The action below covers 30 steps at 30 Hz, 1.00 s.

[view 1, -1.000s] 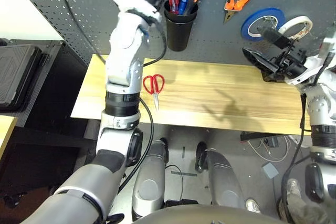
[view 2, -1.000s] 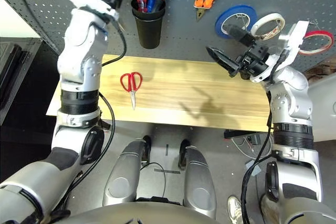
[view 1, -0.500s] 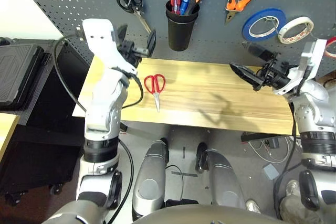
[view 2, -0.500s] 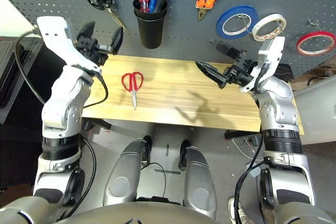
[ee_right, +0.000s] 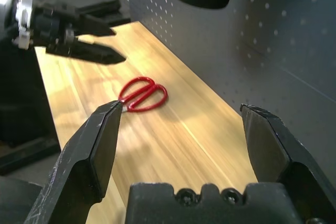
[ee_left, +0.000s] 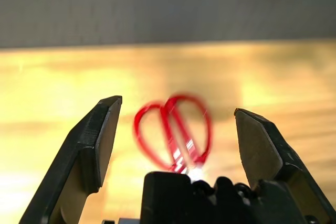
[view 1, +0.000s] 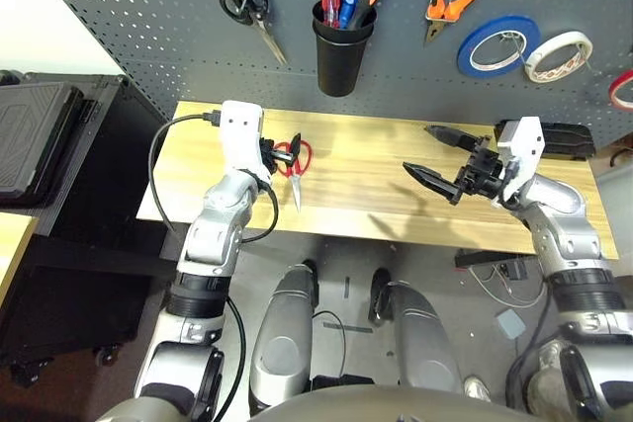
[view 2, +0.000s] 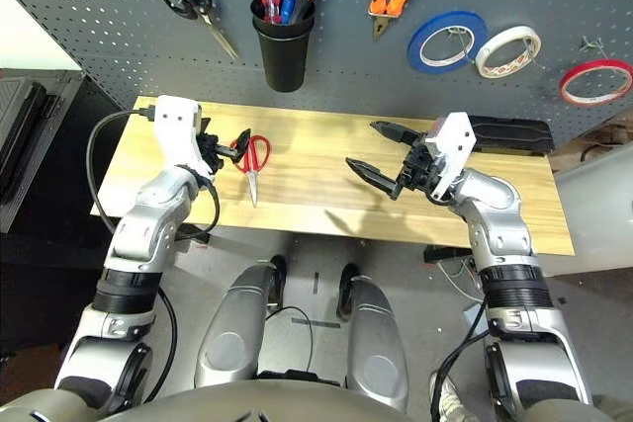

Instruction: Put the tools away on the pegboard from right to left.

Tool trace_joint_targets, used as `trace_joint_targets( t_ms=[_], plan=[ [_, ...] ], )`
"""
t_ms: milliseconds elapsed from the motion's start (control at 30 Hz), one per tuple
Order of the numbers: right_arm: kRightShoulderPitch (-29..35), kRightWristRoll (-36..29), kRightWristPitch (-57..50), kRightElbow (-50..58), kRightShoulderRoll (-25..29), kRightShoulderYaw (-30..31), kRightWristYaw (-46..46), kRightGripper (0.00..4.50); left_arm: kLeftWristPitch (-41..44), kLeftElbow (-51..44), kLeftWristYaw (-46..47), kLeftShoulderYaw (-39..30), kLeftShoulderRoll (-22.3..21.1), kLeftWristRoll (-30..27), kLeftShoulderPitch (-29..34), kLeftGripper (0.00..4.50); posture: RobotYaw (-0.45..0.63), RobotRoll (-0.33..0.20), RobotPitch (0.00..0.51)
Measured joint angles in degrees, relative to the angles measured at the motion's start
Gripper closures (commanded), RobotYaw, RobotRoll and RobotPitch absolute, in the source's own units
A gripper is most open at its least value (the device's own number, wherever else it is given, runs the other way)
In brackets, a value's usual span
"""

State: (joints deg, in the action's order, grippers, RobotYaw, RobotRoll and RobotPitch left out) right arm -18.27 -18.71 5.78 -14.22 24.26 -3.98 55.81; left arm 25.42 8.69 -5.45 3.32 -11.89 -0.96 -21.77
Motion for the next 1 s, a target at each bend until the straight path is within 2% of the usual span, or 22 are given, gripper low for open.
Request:
trace_joint_targets(
  t_ms=[233, 600, 900, 1000],
  plan=[
    [2.84, 2.54, -0.02, 1.31, 0.0, 1.25, -3.06, 0.0, -4.85, 18.67, 3.75, -1.93, 3.12, 1.02, -5.22, 0.02, 0.21, 0.0, 0.286],
    [6.17, 7.41, -0.09, 3.13, -1.36, 5.62, -8.49, 0.0, -15.75, 46.34, 7.63, -8.7, 2.93, 0.23, -18.59, 0.02, 0.2, 0.0, 0.281],
    [5.15, 7.96, -0.09, 3.42, -1.16, 5.7, -9.34, 0.0, -18.8, 55.94, 7.27, -8.92, 3.77, 0.49, -22.54, 0.02, 0.18, 0.0, 0.273],
    [5.02, 8.03, -0.09, 3.42, -1.05, 5.7, -9.32, 0.0, -18.82, 57.02, 6.35, -8.91, 3.84, 0.55, -22.88, 0.68, 0.19, 0.0, 0.272]
  ],
)
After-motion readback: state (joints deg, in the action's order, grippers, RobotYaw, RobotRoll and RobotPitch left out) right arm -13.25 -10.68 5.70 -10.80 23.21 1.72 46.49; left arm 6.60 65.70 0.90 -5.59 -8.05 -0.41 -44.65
